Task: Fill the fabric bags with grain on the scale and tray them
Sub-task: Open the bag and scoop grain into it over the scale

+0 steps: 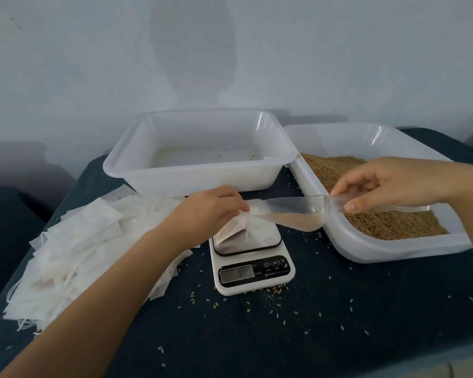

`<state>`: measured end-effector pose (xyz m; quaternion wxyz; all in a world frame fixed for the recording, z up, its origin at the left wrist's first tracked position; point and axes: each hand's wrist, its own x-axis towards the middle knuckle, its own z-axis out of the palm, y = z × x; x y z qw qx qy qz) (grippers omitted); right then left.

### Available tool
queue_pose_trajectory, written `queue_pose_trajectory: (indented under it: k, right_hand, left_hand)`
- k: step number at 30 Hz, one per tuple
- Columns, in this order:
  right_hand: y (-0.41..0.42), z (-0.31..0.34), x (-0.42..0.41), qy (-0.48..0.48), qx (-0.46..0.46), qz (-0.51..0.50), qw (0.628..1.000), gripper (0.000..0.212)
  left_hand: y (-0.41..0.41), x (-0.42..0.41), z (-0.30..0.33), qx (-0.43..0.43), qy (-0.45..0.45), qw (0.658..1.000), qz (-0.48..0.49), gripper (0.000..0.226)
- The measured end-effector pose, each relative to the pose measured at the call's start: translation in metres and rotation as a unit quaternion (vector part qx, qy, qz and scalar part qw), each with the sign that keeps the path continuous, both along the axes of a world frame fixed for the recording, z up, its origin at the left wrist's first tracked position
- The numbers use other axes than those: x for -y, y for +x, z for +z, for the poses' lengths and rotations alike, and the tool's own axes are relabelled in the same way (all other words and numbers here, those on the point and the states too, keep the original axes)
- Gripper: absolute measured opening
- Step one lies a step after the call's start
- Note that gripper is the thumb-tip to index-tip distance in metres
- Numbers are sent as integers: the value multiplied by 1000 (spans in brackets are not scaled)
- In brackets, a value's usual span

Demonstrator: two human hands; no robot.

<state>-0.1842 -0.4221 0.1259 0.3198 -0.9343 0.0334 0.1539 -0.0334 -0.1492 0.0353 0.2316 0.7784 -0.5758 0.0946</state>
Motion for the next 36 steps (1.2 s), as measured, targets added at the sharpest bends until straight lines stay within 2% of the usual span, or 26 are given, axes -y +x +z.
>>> queue_pose_trajectory:
  k: [4, 10, 14, 18, 23, 30, 36]
  right_hand:
    - [-2, -1, 3, -14, -5, 3, 1000, 17]
    - [-2, 0, 2, -20, -10, 2, 1000, 17]
    - [0, 0, -3, -23, -19, 1, 1000, 19]
    - [3, -2, -8, -44, -14, 2, 999, 19]
    - [5, 1, -13, -51, -4, -2, 999, 18]
    - [7, 14, -23, -101, 0, 1, 995, 19]
    - [15, 37, -44, -195, 0, 37, 980, 19]
  left_hand:
    - [-4, 4, 3, 64, 15, 998, -18, 8]
    - [-3, 6, 4, 62, 16, 998, -12, 10]
    - [-5, 7, 4, 11, 21, 999, 22, 16]
    - [-7, 15, 1, -65, 11, 991, 114, 23]
    - [-11, 23, 0, -155, -12, 961, 230, 12]
    - [-14, 20, 12, -195, 21, 951, 241, 22]
    - [-16, 25, 23, -180, 29, 955, 232, 25]
